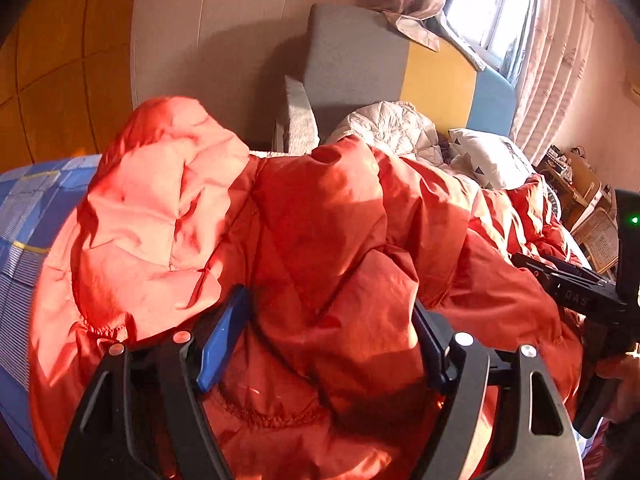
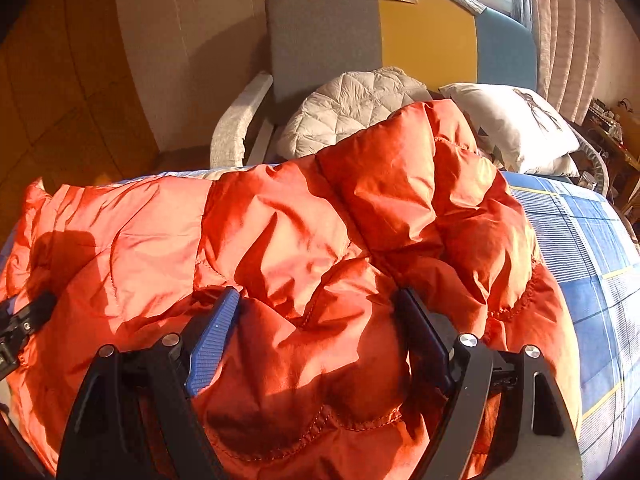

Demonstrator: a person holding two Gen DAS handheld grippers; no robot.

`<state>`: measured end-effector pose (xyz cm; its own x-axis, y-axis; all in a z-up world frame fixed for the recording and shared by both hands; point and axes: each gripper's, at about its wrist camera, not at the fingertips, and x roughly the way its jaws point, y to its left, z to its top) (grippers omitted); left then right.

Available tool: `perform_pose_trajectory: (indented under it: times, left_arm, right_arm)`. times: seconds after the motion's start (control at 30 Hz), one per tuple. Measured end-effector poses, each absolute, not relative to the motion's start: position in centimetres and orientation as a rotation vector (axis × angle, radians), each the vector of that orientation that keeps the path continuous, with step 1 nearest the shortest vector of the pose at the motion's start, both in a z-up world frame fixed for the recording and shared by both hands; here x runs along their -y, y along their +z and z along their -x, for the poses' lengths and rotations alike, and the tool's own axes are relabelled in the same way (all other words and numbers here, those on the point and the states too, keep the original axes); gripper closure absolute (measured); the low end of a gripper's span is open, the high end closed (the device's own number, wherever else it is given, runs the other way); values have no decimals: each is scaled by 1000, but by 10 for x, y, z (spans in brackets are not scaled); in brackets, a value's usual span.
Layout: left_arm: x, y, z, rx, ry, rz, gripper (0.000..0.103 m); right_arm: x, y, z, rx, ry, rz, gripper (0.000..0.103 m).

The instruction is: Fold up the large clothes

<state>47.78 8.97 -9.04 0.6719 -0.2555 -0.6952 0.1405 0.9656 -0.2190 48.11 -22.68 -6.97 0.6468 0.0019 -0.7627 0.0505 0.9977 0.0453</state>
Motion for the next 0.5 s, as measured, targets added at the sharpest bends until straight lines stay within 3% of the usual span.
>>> perform_pose_trajectory:
  times: [0.5]
  left_arm:
    - [-97, -124, -481, -801, -235, 223, 28]
  right_arm:
    - [226, -106, -502, -873, -48, -45, 22]
